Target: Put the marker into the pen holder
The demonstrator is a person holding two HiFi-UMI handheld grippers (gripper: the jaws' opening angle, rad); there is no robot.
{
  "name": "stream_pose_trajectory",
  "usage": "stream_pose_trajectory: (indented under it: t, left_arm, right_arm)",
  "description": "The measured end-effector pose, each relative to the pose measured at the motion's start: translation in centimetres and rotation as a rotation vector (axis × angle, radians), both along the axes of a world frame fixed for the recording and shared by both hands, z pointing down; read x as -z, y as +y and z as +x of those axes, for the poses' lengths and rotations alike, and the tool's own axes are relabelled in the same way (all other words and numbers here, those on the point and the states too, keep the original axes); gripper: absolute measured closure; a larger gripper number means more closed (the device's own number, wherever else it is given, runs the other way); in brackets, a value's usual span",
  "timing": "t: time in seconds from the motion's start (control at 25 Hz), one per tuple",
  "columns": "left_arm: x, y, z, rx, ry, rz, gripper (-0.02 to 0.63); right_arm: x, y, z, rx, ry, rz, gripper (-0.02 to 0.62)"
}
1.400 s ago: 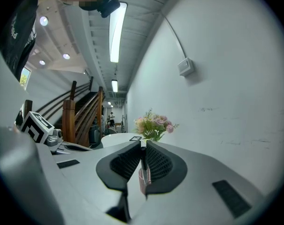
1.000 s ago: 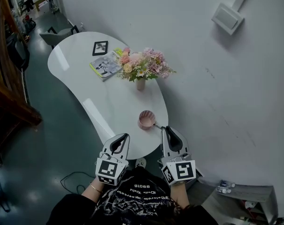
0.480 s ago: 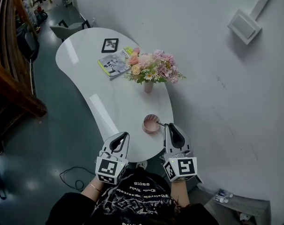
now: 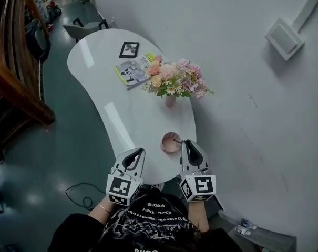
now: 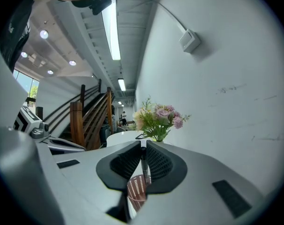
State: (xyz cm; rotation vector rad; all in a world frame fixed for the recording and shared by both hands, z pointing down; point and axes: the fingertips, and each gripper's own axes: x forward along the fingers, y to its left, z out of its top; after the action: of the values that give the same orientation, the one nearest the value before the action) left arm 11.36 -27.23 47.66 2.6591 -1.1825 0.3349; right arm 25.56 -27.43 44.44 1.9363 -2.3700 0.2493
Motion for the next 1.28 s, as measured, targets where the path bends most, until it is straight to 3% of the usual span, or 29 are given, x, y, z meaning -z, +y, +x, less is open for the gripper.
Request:
stream_pose_trajectory:
  t: [0.32, 1.28]
  left_arm:
    - [-0.4, -0.2, -0.2, 0.025, 0.001, -0.017, 0.58]
    - [-1.4, -1.9, -0.4, 0.053, -0.021, -0.037, 0.579]
  right_arm:
    - [-2.2, -0.9, 0.2, -0.001, -0.054, -0.044, 0.536]
    - [-7.1, -3.1, -0.8, 0.012, -0.021, -0.134, 0.534]
